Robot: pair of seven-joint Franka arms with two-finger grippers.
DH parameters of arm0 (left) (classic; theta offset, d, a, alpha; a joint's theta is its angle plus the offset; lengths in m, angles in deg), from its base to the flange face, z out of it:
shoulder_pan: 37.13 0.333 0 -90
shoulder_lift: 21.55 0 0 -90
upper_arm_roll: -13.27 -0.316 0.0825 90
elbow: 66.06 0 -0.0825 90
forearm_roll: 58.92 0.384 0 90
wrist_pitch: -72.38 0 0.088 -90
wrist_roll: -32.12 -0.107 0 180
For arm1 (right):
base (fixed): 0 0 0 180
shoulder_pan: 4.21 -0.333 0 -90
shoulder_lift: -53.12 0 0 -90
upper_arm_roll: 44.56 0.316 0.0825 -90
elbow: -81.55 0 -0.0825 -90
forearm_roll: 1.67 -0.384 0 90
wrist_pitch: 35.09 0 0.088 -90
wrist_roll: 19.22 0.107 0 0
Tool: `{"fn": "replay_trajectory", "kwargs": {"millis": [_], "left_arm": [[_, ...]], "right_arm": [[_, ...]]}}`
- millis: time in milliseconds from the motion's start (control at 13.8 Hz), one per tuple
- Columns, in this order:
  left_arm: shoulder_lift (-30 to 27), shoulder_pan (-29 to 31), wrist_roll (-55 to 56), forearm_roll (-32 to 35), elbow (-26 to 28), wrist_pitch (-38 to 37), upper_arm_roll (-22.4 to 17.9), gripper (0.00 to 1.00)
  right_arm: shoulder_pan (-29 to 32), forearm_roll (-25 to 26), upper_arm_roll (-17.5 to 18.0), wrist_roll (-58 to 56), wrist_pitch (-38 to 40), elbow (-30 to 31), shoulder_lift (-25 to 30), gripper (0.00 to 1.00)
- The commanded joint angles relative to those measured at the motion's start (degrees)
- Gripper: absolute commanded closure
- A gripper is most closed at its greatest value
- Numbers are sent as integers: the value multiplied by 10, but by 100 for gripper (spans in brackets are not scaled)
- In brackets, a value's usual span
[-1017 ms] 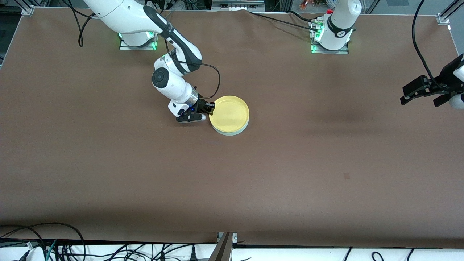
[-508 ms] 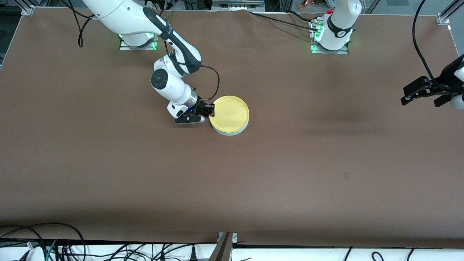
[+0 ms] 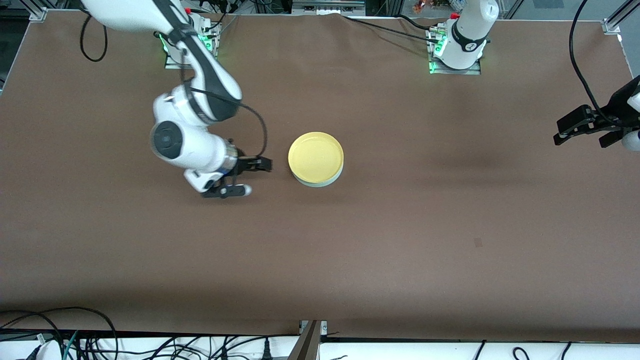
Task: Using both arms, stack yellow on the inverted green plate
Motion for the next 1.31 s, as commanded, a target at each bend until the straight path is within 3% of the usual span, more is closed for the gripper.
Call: {"fn": "replay_trajectory", "kwargs": {"millis": [0,290,508,1234], "left_arm": [[2,3,-5,7,-7,0,4,0],[1,3,-6,7,-7,1,8,0],[1,3,-6,7,-7,0,8,0],[-2,3,-5,6,-6,-9,3,0]], "right_arm": [[5,43,-46,-45,128,-113,-28,0],[45,51,-122,-176,217,-154,-9,0],[51,51,-166,-184,310,-194,11,0],[78,84,-158,-186,333,-123,209,0]]}}
